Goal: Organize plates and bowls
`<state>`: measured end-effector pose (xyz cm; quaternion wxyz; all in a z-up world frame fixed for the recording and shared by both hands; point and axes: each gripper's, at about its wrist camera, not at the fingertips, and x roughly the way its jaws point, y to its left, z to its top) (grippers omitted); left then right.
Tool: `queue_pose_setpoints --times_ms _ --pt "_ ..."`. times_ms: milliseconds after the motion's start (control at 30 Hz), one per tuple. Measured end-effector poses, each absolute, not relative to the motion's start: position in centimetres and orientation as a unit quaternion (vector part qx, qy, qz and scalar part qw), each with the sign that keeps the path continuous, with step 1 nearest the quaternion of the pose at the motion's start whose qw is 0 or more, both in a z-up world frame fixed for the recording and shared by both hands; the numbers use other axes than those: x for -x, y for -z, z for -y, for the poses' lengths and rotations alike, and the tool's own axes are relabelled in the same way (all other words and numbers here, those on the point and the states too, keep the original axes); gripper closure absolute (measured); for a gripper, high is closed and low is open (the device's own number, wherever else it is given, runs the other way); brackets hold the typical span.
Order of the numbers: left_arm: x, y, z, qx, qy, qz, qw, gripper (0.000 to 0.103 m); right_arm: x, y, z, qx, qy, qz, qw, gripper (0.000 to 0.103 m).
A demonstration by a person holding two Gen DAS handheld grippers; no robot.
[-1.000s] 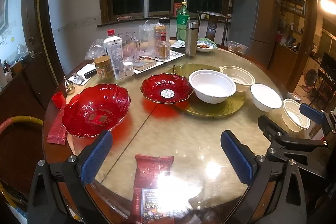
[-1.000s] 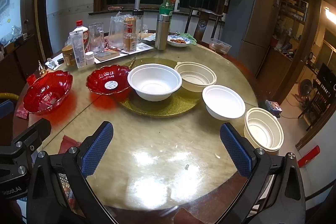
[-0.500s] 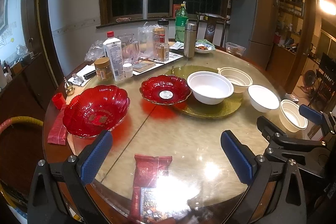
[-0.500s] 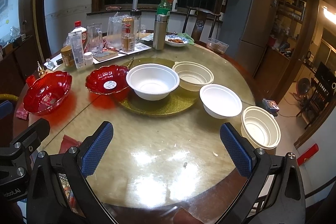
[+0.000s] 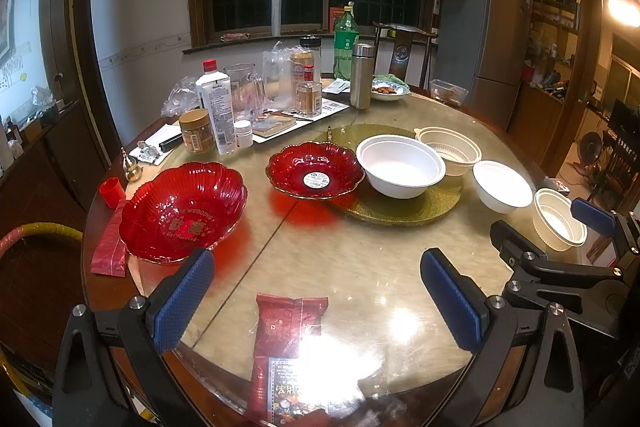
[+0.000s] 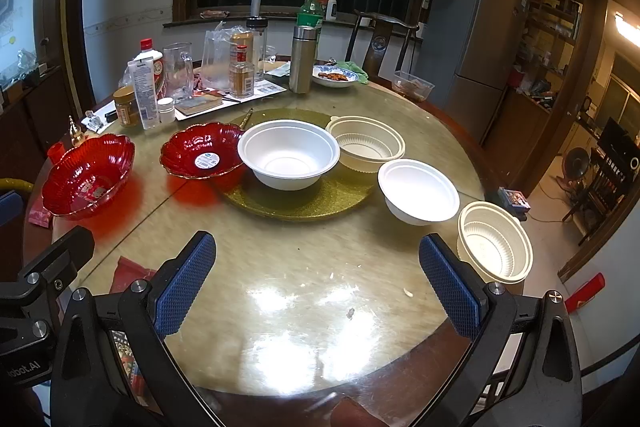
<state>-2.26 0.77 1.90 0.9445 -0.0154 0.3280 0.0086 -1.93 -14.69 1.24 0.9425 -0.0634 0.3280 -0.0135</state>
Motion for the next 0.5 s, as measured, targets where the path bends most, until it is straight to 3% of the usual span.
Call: queue_pose_setpoints --times_ms 500 --pt "2.42 -1.82 -0.87 0.015 -0.009 -0.328 0.944 0.0 1.88 -1.29 14.62 0.064 0.013 -0.329 0.942 0.0"
